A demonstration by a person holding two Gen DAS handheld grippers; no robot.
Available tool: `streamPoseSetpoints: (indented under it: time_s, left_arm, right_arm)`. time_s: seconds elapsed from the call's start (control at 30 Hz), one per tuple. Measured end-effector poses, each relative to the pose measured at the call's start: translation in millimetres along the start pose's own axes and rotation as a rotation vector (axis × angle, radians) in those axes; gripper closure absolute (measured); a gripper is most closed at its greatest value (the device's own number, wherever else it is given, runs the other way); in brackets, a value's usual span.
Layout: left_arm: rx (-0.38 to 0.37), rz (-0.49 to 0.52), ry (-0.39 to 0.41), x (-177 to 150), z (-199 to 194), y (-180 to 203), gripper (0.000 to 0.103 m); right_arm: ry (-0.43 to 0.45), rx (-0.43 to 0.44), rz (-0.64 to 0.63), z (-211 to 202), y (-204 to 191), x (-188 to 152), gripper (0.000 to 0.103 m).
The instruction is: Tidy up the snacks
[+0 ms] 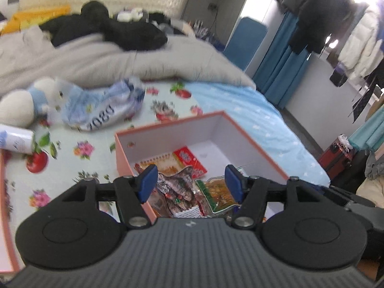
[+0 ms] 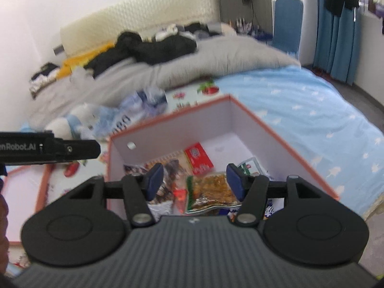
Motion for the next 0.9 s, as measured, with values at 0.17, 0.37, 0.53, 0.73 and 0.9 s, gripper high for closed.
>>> streamPoseSetpoints:
  time_s: [0.17,0.37,0.53,0.73,0.9]
  left_arm:
    - [0.023,0.021,0.093,6.8,-63.0,3.1,0.036]
    - [0.027,0.028,0.188,4.6,-131.3,12.0,0.036]
    - [0.020,0.019,0.234,-10.0,-177.6,16.0,0.036]
    - [0.018,0.006,0.231,-41.4,-211.5,11.9,0.036]
    - [0.022,-0.002,0.215,-74.8,-225.0,6.9,0.036]
  right_arm:
    - [0.084,0.010,-0.005,-51.1,-12.6,14.6,0.043]
    - [0.182,0.019,-0.031,-111.6,-28.6,26.3,0.043]
    - [0.235,0.022,-0.051,-149.5,-39.2,23.8,0.043]
    - [0.245,0.031,-0.046,-178.2,-48.8,-2.4,0.043]
    - [0.217,0.028,-0.034,-190.4,-52.9,-36.7,0.043]
Point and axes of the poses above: each gripper's, at about its wrist camera, not at the fingertips, and z roughly the way its jaws point, y to its right, x to its top, the point moved 9 cm from there along z, roughly the way its jaws point, and after that the axes turned 6 degrees about x, right-handed, at the moved point
